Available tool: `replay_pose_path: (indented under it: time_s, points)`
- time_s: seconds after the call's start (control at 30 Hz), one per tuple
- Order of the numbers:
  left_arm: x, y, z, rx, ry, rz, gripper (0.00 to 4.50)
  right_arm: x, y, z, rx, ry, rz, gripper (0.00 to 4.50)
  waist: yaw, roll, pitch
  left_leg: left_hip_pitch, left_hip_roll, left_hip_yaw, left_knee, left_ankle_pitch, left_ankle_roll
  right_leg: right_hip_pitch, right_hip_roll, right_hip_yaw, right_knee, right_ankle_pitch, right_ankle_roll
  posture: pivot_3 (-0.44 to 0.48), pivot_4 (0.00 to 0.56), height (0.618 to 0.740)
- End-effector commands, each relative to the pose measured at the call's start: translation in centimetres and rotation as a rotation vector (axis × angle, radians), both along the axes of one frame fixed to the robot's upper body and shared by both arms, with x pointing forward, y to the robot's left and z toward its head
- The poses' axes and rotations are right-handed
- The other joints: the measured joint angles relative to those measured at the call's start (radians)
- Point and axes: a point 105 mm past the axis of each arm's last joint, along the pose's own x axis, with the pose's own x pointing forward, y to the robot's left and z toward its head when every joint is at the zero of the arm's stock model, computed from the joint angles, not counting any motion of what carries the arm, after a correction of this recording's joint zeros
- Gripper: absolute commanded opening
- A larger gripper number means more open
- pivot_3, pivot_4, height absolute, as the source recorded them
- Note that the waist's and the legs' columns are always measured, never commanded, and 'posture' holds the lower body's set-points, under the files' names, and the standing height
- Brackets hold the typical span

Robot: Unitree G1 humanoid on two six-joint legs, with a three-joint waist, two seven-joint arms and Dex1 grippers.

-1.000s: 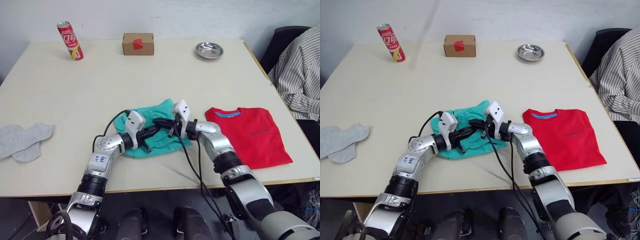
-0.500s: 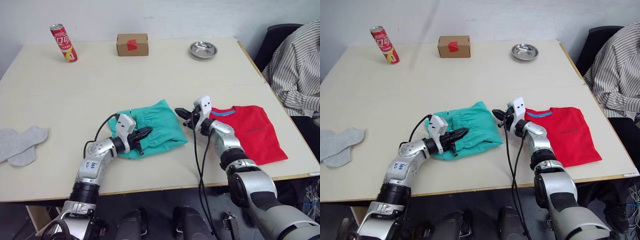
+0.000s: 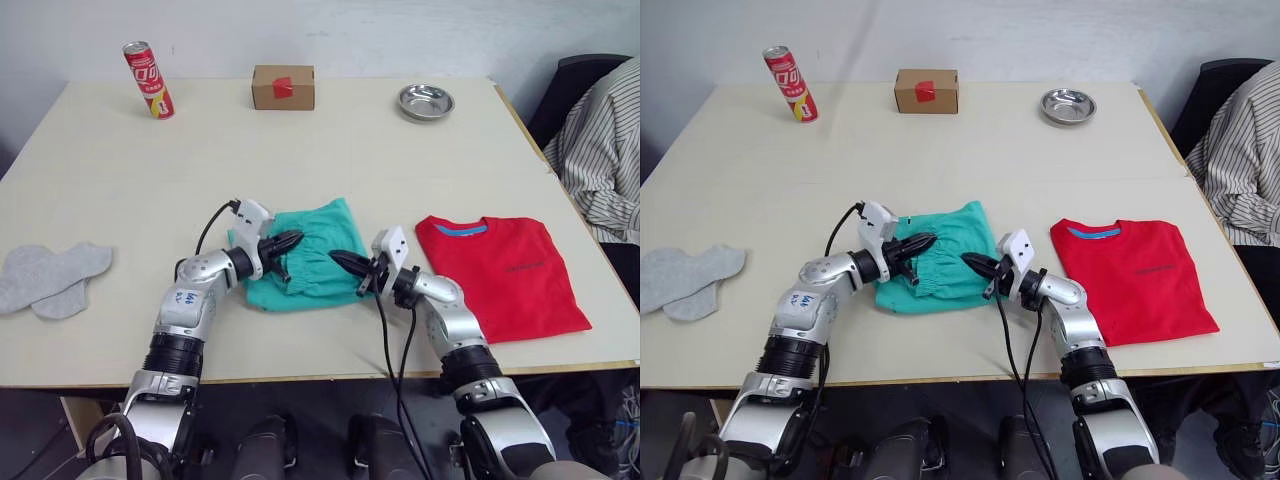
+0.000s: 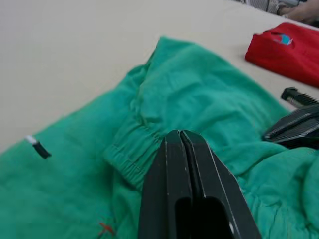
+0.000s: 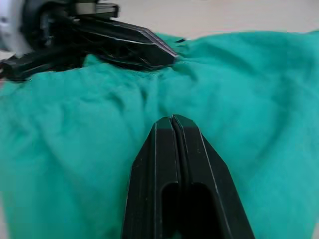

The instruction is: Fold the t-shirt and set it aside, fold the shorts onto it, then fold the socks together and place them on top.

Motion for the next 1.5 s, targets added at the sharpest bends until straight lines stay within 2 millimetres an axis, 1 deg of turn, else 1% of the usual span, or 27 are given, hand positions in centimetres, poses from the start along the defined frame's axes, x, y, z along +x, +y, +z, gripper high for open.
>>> replay_pose_path:
  time_s: [0.03,0.07,0.1,0.13,0.17,0.2,0.23,0.3,0.33,0.4,0.43,0.47,0.53,0.6,0.67,0.77,0.87,0.93,1.07,1.13,1.17,1.23,1.27,1.33,1.4,1.43,1.5]
  points:
    - [-0.6,0.4,-0.6,0.012,-0.003,-0.013,0.0,-1.3,-1.0,2.1,0.054,-0.031,0.056,0.03,0.0,0.0,0.0,0.0,0.0,0.0,0.0,0.0,0.0,0.0,0.0,0.0,0.0,0.0,0.0,0.0,0.15,0.74]
    - [-0.8,0.4,-0.5,0.006,-0.011,-0.026,0.0,-1.0,-1.5,3.0,0.076,-0.043,0.03,0.03,-0.001,0.0,0.0,0.0,0.0,0.0,0.0,0.0,0.0,0.0,0.0,0.0,0.0,0.0,0.0,0.0,0.15,0.74]
    - [-1.0,0.4,-0.5,0.001,-0.021,-0.044,0.0,-0.7,-2.0,4.0,0.128,-0.012,0.023,0.03,-0.003,0.0,0.0,0.0,0.0,0.0,0.0,0.0,0.0,0.0,0.0,0.0,0.0,0.0,0.0,0.0,0.15,0.74]
    - [-1.3,0.4,-0.4,-0.008,-0.031,-0.065,0.0,-0.6,-2.4,4.6,0.174,0.075,0.037,0.03,-0.002,0.0,0.0,0.0,0.0,0.0,0.0,0.0,0.0,0.0,0.0,0.001,0.0,0.0,0.0,0.0,0.15,0.74]
    - [-1.6,0.5,-0.4,-0.018,-0.047,-0.097,0.0,-0.3,-3.0,5.3,0.2,0.161,0.051,0.29,-0.002,0.0,0.0,0.001,0.0,0.0,0.001,0.0,0.0,0.0,0.0,0.0,0.0,0.0,0.0,0.0,0.15,0.74]
    - [-1.9,0.9,-0.9,-0.005,-0.051,-0.121,0.0,-0.1,-3.7,5.6,0.207,0.287,0.083,0.41,-0.003,0.0,0.0,0.001,0.0,0.0,0.001,0.0,0.0,0.0,-0.001,0.001,0.0,0.0,0.0,0.0,0.15,0.74]
    - [-2.2,1.3,-1.3,0.015,-0.051,-0.146,0.0,0.4,-4.4,5.7,0.202,0.368,0.071,0.59,-0.003,0.001,0.0,0.001,0.0,0.0,0.001,0.0,0.0,-0.001,-0.001,0.001,0.0,0.0,0.0,0.0,0.15,0.74]
    - [-2.4,1.7,-1.8,0.041,-0.052,-0.183,0.0,1.2,-5.3,5.7,0.18,0.484,0.054,1.27,-0.001,0.001,0.0,0.0,0.0,-0.001,0.001,0.0,0.0,-0.002,-0.003,0.001,-0.001,0.0,-0.001,0.0,0.15,0.74]
    - [-2.5,1.8,-1.8,0.047,-0.059,-0.201,0.0,1.7,-5.6,5.3,0.099,0.528,0.044,1.58,-0.001,0.001,0.0,0.0,0.001,-0.002,0.001,-0.001,-0.001,-0.002,-0.003,0.0,-0.001,-0.001,-0.002,0.0,0.15,0.74]
    - [-2.6,1.9,-1.6,0.05,-0.074,-0.226,0.0,2.4,-5.9,5.2,0.011,0.602,0.037,2.39,-0.002,0.001,0.0,0.0,0.001,-0.002,0.001,-0.002,-0.001,-0.002,-0.004,-0.001,-0.001,-0.001,-0.003,0.0,0.15,0.74]
    - [-2.6,1.9,-1.5,0.048,-0.08,-0.23,0.0,3.0,-5.7,5.1,-0.031,0.644,0.017,2.62,-0.002,0.001,0.0,0.0,0.001,-0.002,0.0,-0.002,-0.001,-0.003,-0.004,-0.001,-0.002,-0.001,-0.003,0.0,0.15,0.74]
    - [-2.5,1.9,-1.5,0.045,-0.085,-0.233,0.0,3.5,-5.3,4.9,-0.047,0.702,-0.007,2.98,-0.002,0.001,0.0,0.0,0.001,-0.002,0.0,-0.002,-0.001,-0.003,-0.004,-0.001,-0.002,-0.001,-0.003,0.0,0.15,0.74]
    - [-2.5,1.8,-1.5,0.039,-0.093,-0.236,0.0,4.0,-4.4,4.6,-0.07,0.781,-0.011,3.6,-0.005,0.001,0.0,-0.001,0.0,-0.001,0.0,-0.002,-0.001,-0.004,-0.004,-0.001,-0.001,-0.001,-0.003,0.0,0.15,0.74]
    - [-2.7,1.5,-1.7,0.036,-0.097,-0.24,0.0,3.7,-3.1,3.8,-0.094,0.862,0.022,3.6,-0.004,0.001,0.0,-0.001,0.0,0.0,0.0,-0.002,-0.001,-0.004,-0.003,-0.001,0.0,-0.001,-0.003,0.0,0.15,0.74]
    - [-2.8,1.4,-1.8,0.036,-0.101,-0.245,0.0,3.3,-2.1,3.5,-0.12,0.902,0.067,3.6,-0.004,0.001,0.0,-0.002,0.0,0.0,0.0,-0.001,0.0,-0.003,-0.003,-0.002,0.002,-0.001,-0.003,0.0,0.15,0.74]
    - [-3.1,1.3,-1.8,0.037,-0.106,-0.247,0.0,2.8,0.2,4.2,-0.083,0.919,0.157,3.6,-0.004,0.001,0.0,-0.002,0.0,0.0,0.002,-0.001,0.0,-0.002,-0.002,-0.002,0.002,-0.001,-0.003,0.0,0.15,0.74]
    - [-3.5,1.7,-1.8,0.03,-0.108,-0.244,0.0,3.4,1.4,4.9,-0.024,0.913,0.149,3.05,-0.007,0.001,0.0,-0.002,0.0,0.0,0.002,-0.001,0.001,-0.002,-0.002,-0.001,0.002,-0.001,-0.002,0.0,0.15,0.74]
    - [-3.6,1.8,-1.6,0.021,-0.117,-0.244,0.0,3.5,1.7,5.3,0.007,0.918,0.163,2.39,-0.007,0.001,0.0,-0.002,0.0,0.0,0.001,-0.001,0.001,-0.002,-0.001,-0.002,0.002,-0.001,-0.002,0.0,0.15,0.74]
    - [-3.6,2.4,-1.1,0.031,-0.144,-0.236,0.0,3.1,1.7,6.0,0.038,0.919,0.208,0.9,-0.007,0.001,0.0,-0.002,0.0,0.0,0.002,-0.001,0.001,-0.002,-0.001,-0.001,0.002,-0.001,-0.002,0.0,0.15,0.74]
    - [-3.6,2.3,-0.9,0.033,-0.157,-0.243,0.0,2.7,1.4,6.5,0.053,0.919,0.237,0.26,-0.007,0.001,0.0,-0.002,0.0,0.0,0.001,-0.002,0.0,-0.002,-0.002,-0.001,0.002,-0.001,-0.002,0.0,0.15,0.74]
    - [-3.4,2.4,-0.6,0.049,-0.183,-0.226,0.0,2.3,1.2,7.1,0.061,0.916,0.263,0.01,-0.007,0.001,0.0,-0.002,0.0,0.0,0.001,-0.002,0.0,-0.002,-0.002,-0.001,0.002,-0.001,-0.002,0.0,0.15,0.74]
    - [-3.3,2.3,0.7,0.033,-0.209,-0.213,0.0,0.8,0.3,8.7,0.051,0.903,0.356,0.01,-0.003,0.001,0.001,-0.002,0.0,0.0,0.001,-0.002,0.0,-0.002,-0.002,-0.001,0.001,-0.001,-0.002,0.0,0.15,0.74]
    - [-3.4,2.2,1.7,0.011,-0.232,-0.205,0.0,-0.1,-0.4,9.5,0.03,0.888,0.397,0.01,0.001,0.001,0.001,-0.003,0.0,0.0,0.001,-0.002,0.001,-0.003,-0.002,-0.002,0.001,-0.001,-0.002,0.0,0.15,0.74]
    - [-4.8,1.4,3.5,-0.042,-0.264,-0.279,0.42,-2.0,-2.2,11.8,0.02,0.853,0.462,0.0,0.003,0.001,0.001,-0.005,0.0,-0.002,0.002,-0.002,0.002,-0.004,-0.003,-0.002,0.0,-0.001,-0.002,0.0,0.15,0.74]
    - [-6.7,0.8,4.9,-0.055,-0.286,-0.363,0.91,-3.7,-4.7,14.3,0.035,0.824,0.492,0.0,0.001,0.001,0.001,-0.006,-0.001,-0.002,0.002,-0.003,0.003,-0.004,-0.004,-0.003,-0.001,0.0,-0.001,0.0,0.15,0.74]
    - [-7.6,0.7,5.4,-0.047,-0.292,-0.394,1.24,-4.6,-6.0,15.4,0.032,0.8,0.489,0.0,0.001,0.001,0.001,-0.006,-0.001,-0.002,0.001,-0.004,0.003,-0.004,-0.004,-0.002,-0.002,0.0,-0.001,0.0,0.15,0.74]
    - [-8.8,0.8,6.0,-0.041,-0.293,-0.42,1.92,-5.8,-8.7,16.4,0.005,0.785,0.422,0.0,0.001,0.002,0.001,-0.006,-0.001,-0.002,0.001,-0.005,0.002,-0.004,-0.004,-0.003,-0.004,0.0,-0.001,0.0,0.15,0.74]
